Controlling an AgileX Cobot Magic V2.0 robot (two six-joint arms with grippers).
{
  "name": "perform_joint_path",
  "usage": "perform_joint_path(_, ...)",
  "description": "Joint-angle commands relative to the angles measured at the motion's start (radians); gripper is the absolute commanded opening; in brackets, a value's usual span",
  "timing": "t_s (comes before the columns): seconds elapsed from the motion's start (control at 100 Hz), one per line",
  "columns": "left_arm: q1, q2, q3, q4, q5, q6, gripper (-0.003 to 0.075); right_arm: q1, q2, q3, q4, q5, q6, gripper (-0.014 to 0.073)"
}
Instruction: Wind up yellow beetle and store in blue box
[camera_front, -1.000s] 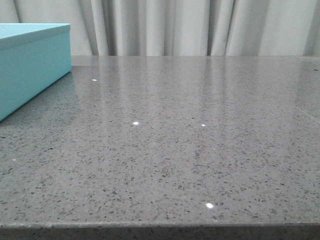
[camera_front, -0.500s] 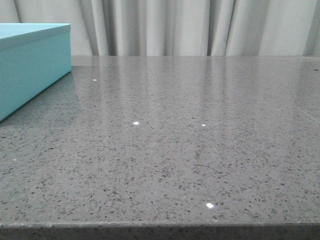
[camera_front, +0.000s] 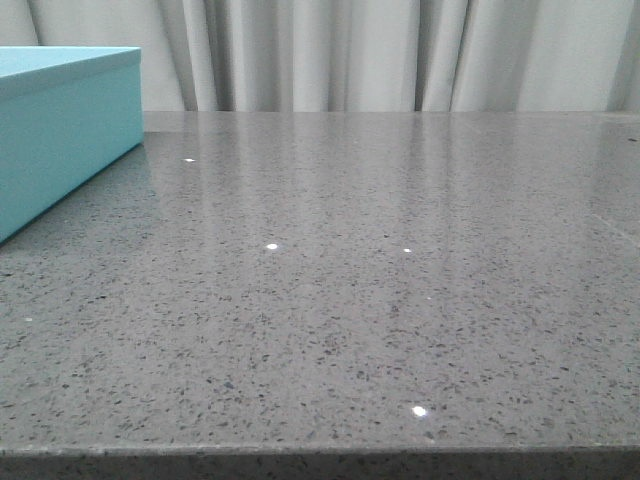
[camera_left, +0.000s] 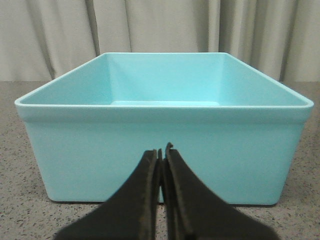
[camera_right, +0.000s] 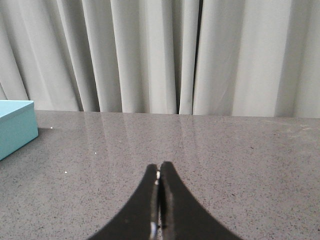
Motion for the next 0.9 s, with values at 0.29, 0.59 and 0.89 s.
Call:
perform_joint_path(0.29,-0.009,-0.03,0.043,0.0,-0.075,-0.014,-0.002,-0.002,-0.013,0.001,-0.079,-0.176,-0.002,-0.0066)
perform_joint_path(0.59,-0.009,-0.03,0.043,0.0,-0.075,-0.014,-0.002,-0.141,-0.013,0.144,0.235,-0.373,-0.204,-0.0066)
perform_joint_path(0.89,-0.009,-0.03,0.043,0.0,-0.075,-0.014,-0.002,-0.468,-0.013,0.378,0.624,-0.793,-0.474,-0.0066)
